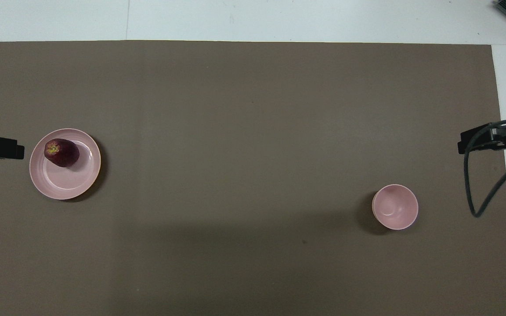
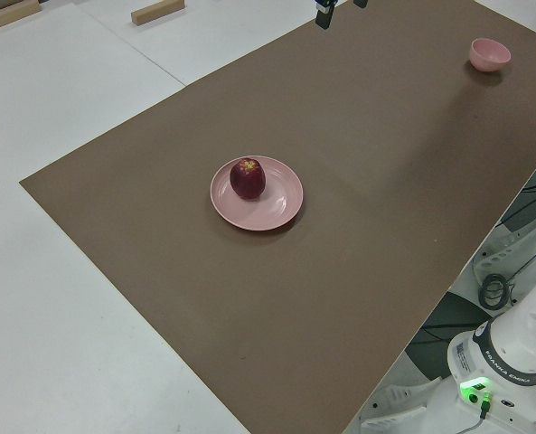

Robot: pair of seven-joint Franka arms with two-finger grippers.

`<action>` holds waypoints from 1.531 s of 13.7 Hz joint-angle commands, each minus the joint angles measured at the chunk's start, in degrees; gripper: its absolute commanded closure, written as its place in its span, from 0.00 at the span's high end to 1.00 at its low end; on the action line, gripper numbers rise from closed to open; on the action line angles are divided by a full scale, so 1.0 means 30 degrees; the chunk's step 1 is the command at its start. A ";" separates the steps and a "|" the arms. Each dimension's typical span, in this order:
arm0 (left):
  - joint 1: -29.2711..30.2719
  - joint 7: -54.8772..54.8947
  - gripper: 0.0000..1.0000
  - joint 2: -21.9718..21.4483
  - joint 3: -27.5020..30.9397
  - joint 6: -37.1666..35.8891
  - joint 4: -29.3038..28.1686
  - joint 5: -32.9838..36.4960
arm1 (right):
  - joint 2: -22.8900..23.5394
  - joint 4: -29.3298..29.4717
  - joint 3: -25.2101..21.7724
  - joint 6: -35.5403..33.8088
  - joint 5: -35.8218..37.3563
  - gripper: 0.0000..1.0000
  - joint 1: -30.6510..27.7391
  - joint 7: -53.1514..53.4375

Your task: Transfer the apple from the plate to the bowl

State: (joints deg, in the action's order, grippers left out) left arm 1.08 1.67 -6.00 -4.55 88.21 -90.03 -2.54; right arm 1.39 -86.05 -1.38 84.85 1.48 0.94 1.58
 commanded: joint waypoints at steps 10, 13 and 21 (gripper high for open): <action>-0.0008 -0.0145 1.00 -0.0490 -0.0007 0.0537 -0.0753 -0.0149 | -0.0286 -0.0319 0.0166 -0.0363 -0.0377 1.00 0.0067 -0.0234; 0.0196 -0.0439 1.00 -0.0315 0.0022 0.1209 -0.0782 -0.0149 | -0.0375 -0.0555 0.0166 -0.0334 -0.0377 1.00 0.0067 -0.0204; 0.1719 -0.0410 1.00 0.1206 0.0081 0.4869 -0.2011 -0.0149 | -0.0989 -0.1608 0.0166 0.0367 -0.0406 1.00 0.0067 -0.0263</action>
State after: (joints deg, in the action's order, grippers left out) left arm 5.11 0.78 -3.51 -3.95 99.37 -94.28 -2.74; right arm 0.81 -87.69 -1.06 84.38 1.42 1.42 1.58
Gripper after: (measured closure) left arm 0.000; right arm 0.000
